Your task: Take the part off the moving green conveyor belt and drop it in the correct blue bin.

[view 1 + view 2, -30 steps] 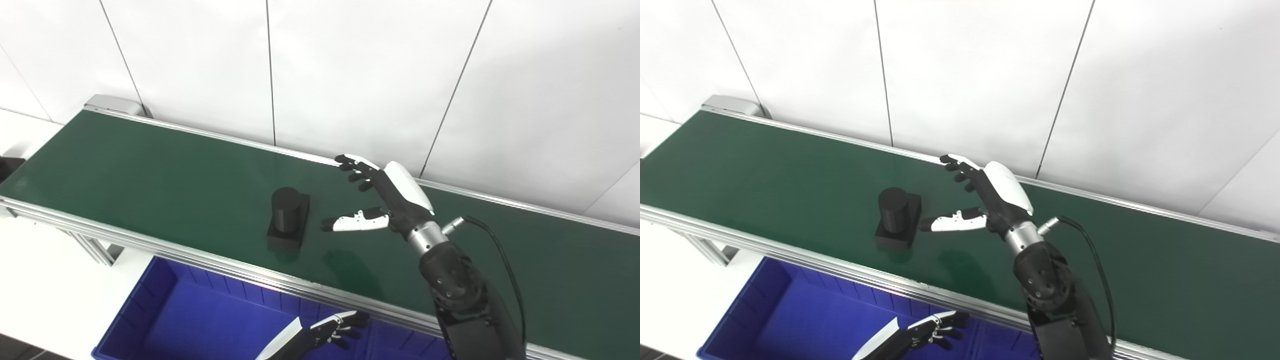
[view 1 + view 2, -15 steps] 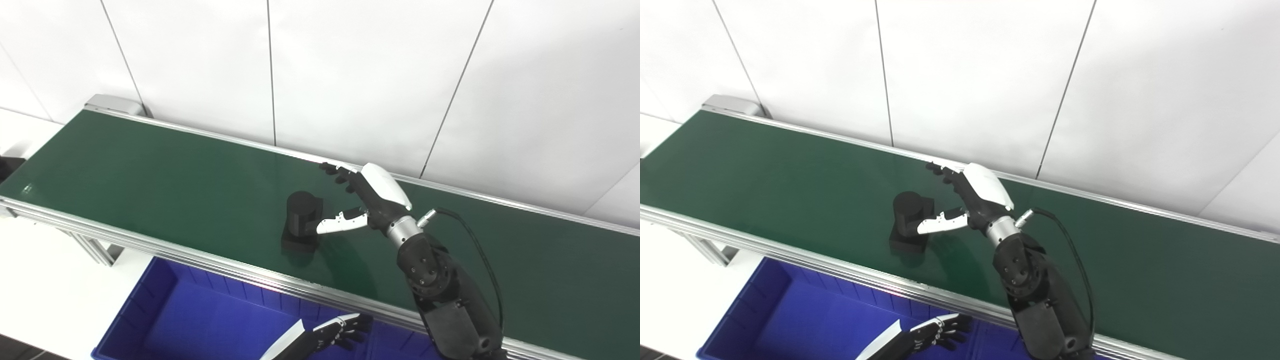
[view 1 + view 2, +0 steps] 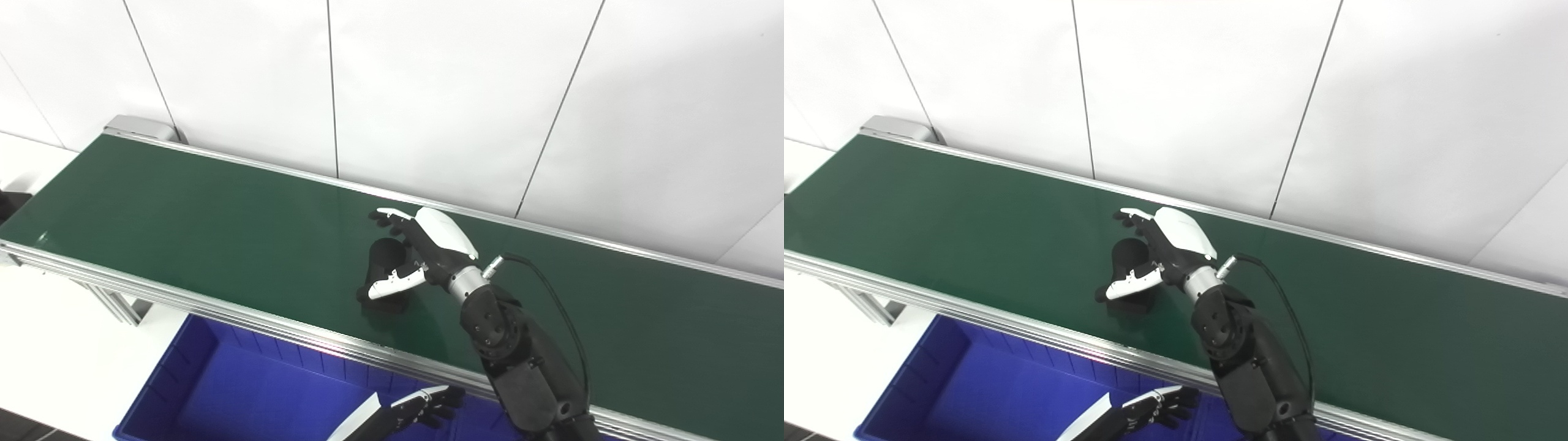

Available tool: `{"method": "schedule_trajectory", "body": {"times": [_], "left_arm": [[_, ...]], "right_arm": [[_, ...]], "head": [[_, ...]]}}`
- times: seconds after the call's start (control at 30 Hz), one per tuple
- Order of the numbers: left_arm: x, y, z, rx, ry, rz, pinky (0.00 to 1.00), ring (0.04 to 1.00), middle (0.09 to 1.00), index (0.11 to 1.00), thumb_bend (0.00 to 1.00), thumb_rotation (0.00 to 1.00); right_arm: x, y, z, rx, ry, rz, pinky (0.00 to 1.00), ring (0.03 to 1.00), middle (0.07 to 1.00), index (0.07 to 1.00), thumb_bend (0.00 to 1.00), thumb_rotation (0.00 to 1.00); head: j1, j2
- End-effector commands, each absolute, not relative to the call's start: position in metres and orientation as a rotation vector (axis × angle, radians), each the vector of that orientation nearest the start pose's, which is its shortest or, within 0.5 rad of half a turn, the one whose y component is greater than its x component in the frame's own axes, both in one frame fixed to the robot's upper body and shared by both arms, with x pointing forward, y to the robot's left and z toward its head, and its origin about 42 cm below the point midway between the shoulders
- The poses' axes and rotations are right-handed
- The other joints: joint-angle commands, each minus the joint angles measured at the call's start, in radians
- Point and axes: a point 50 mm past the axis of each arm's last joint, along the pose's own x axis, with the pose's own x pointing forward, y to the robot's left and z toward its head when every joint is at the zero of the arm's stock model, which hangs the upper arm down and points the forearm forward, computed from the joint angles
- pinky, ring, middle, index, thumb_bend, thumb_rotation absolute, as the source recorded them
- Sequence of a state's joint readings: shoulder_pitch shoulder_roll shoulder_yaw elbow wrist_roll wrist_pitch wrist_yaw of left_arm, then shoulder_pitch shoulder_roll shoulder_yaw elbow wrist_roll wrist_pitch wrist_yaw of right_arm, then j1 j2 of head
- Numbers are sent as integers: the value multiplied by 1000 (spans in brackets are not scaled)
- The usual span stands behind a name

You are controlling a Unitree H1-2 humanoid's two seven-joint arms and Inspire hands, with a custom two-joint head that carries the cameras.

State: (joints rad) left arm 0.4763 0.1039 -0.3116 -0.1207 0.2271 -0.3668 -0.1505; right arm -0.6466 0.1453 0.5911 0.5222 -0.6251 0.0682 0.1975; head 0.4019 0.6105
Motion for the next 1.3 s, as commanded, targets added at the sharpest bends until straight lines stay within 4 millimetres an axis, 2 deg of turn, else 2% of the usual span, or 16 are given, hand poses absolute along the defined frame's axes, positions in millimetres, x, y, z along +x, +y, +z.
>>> {"method": "schedule_trajectory", "body": {"times": [0.0, 0.1, 0.17, 0.2, 0.23, 0.27, 0.33, 0.37, 0.43, 0.57, 0.83, 1.0, 1.17, 1.27], "left_arm": [[105, 164, 65, 179, -72, -424, 775, 823, 869, 889, 973, 148], [105, 163, 66, 178, -72, -426, 783, 826, 867, 889, 972, 146], [104, 163, 67, 172, -70, -427, 785, 829, 870, 890, 968, 138], [104, 164, 67, 168, -68, -427, 785, 829, 871, 891, 967, 136], [104, 164, 68, 164, -67, -425, 783, 828, 870, 890, 968, 131], [103, 164, 68, 161, -68, -424, 780, 827, 869, 889, 968, 127], [103, 164, 68, 159, -72, -423, 781, 828, 870, 890, 967, 117], [103, 165, 68, 159, -73, -423, 787, 830, 872, 892, 966, 117], [103, 165, 68, 156, -72, -423, 791, 833, 874, 894, 962, 112], [103, 168, 70, 168, -64, -424, 799, 841, 882, 898, 951, 121], [104, 171, 71, 172, -60, -423, 773, 827, 878, 900, 943, 134], [102, 172, 72, 180, -58, -420, 743, 813, 869, 905, 945, 148], [100, 175, 73, 193, -54, -417, 758, 833, 884, 915, 947, 159], [99, 177, 75, 194, -59, -420, 774, 841, 889, 919, 946, 167]], "right_arm": [[391, 65, 186, -845, -325, 826, 573, 695, 780, 821, 856, 192], [390, 67, 179, -848, -316, 821, 543, 651, 738, 792, 804, 111], [392, 66, 174, -866, -322, 814, 518, 613, 699, 734, 692, 21], [392, 65, 172, -877, -329, 807, 514, 608, 694, 728, 682, 17], [393, 63, 170, -888, -334, 799, 491, 580, 585, 622, 604, 8], [393, 62, 168, -896, -337, 789, 462, 548, 520, 571, 563, 4], [393, 59, 167, -907, -344, 765, 445, 521, 477, 524, 527, 0], [393, 58, 166, -908, -347, 755, 435, 464, 494, 525, 518, 0], [392, 55, 167, -908, -345, 718, 418, 415, 512, 523, 512, 0], [388, 50, 169, -869, -346, 657, 407, 412, 513, 506, 512, 0], [388, 42, 172, -826, -462, 572, 437, 428, 525, 494, 510, 0], [387, 35, 181, -739, -499, 512, 358, 399, 505, 520, 509, 0], [383, 18, 193, -671, -514, 458, 270, 365, 460, 540, 505, 0], [376, -4, 201, -642, -509, 404, 268, 366, 457, 536, 505, 0]], "head": [[1, 2], [4, 6], [3, 8], [-1, 11], [-1, 11], [-5, 12], [-9, 13], [-10, 14], [-13, 14], [-13, 13], [-17, 12], [-23, 16], [-55, 36], [-78, 48]]}}
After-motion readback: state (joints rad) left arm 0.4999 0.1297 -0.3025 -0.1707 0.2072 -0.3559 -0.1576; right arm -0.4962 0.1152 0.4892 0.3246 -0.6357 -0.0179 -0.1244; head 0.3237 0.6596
